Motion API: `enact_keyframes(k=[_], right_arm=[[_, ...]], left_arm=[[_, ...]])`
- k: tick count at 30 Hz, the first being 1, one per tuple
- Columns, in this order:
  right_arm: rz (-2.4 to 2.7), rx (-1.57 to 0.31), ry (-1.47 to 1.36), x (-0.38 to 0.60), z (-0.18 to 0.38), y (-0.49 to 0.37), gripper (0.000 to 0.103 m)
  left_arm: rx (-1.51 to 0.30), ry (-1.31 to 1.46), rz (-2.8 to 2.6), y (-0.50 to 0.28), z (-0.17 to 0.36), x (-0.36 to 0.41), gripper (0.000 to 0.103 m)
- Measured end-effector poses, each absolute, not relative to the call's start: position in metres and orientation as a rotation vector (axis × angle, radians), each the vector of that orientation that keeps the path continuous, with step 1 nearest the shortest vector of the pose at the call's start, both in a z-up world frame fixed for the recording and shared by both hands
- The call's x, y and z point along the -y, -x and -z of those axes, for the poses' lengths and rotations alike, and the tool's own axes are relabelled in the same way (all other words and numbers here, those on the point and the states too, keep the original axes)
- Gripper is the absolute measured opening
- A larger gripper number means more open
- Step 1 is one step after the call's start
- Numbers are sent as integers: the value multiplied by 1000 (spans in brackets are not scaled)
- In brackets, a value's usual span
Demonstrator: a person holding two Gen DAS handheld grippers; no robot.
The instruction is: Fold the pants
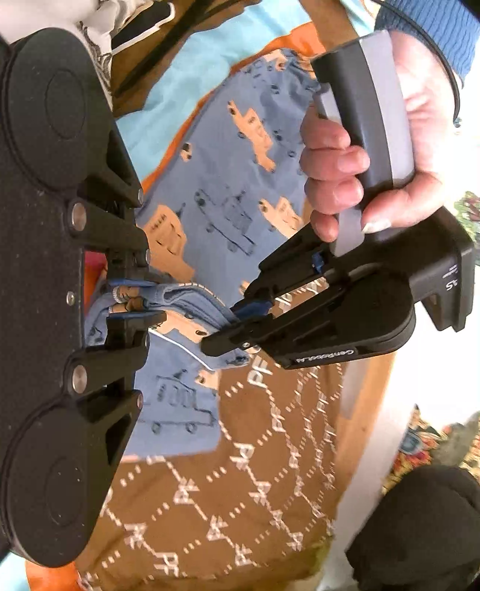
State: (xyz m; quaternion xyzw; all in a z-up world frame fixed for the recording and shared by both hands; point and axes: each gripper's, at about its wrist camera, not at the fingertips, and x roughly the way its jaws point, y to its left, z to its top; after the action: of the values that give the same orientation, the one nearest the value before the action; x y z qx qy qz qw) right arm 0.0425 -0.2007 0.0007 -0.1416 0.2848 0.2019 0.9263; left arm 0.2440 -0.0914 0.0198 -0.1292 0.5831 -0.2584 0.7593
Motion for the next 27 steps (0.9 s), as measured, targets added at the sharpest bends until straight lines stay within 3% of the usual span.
enact_keyframes(k=[2, 4, 8, 19, 27], right_arm=[[-415, -610, 280, 198, 8, -44, 13], [-418, -613, 284, 196, 13, -45, 13], [-419, -603, 267, 198, 15, -44, 15], [-421, -592, 264, 199, 17, -43, 17], [-417, -579, 279, 198, 20, -41, 17]], left_arm=[[-1275, 286, 557, -244, -9, 86, 13], [-1262, 296, 554, -242, -1, 80, 22], [-1229, 365, 567, -237, 6, 69, 25], [-1199, 349, 551, -232, 6, 72, 24], [-1197, 295, 531, -230, 2, 79, 16]])
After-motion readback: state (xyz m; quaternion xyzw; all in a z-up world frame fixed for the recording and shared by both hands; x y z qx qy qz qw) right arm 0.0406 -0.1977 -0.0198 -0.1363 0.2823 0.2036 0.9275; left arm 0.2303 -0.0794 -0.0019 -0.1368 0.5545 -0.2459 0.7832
